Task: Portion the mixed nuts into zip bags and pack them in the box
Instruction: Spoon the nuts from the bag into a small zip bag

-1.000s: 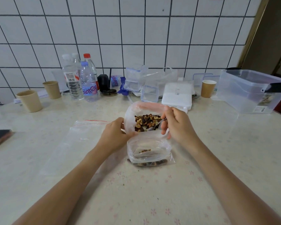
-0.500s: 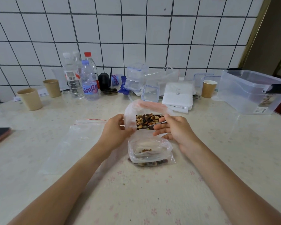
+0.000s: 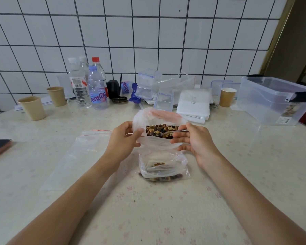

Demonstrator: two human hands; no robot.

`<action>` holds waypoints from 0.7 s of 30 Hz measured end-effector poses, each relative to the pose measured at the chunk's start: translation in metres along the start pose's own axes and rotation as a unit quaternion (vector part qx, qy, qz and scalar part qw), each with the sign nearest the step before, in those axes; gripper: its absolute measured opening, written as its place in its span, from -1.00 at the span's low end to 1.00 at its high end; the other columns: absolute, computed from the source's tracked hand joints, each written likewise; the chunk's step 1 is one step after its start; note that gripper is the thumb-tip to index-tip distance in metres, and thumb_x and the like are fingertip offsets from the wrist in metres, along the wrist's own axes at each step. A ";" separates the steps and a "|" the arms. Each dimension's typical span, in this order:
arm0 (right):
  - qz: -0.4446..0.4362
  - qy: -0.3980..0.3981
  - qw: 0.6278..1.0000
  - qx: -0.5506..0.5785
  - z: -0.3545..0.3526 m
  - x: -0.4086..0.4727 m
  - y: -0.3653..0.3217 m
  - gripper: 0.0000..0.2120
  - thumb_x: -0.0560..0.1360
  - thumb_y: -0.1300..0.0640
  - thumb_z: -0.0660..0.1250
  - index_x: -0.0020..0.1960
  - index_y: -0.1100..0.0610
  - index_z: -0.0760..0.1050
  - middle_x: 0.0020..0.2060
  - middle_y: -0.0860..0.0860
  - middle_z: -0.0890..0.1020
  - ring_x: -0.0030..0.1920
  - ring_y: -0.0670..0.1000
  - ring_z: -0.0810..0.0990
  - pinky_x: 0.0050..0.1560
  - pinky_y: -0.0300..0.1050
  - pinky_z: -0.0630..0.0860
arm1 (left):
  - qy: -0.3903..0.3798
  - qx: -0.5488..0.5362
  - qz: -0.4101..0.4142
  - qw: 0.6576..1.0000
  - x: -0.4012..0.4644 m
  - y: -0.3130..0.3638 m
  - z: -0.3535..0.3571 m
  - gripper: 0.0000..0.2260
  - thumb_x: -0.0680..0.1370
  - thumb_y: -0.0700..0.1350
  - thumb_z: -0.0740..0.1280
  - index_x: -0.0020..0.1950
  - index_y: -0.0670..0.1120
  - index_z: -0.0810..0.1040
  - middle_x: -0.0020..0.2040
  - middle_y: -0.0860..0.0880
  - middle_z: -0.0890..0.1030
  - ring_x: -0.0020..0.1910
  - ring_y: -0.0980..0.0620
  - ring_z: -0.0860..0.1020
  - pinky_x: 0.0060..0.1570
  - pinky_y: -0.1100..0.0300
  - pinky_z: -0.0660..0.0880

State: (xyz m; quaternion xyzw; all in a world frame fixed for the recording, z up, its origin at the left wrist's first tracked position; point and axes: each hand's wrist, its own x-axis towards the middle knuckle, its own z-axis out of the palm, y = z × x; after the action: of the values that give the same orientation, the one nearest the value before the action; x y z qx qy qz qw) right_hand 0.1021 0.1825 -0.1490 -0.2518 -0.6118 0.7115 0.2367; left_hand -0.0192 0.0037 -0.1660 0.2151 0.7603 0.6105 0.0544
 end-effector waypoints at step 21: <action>-0.132 -0.042 0.990 0.014 -0.027 -0.006 -0.042 -0.56 0.72 0.02 0.12 -0.27 0.15 0.47 -0.52 0.12 0.48 -0.50 0.18 0.59 -0.46 -0.09 0.47 | -0.133 0.220 0.060 0.964 -0.025 0.028 -0.027 -0.68 0.54 0.28 0.35 -0.13 0.05 0.68 -0.26 0.08 0.69 -0.36 0.15 0.65 -0.30 0.26 0.50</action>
State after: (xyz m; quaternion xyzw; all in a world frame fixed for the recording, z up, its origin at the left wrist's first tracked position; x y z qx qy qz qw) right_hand 0.1252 0.2047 -0.1105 -0.1351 -0.6390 0.6927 0.3059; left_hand 0.0013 -0.0257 -0.1371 0.3462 0.8476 0.3960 0.0695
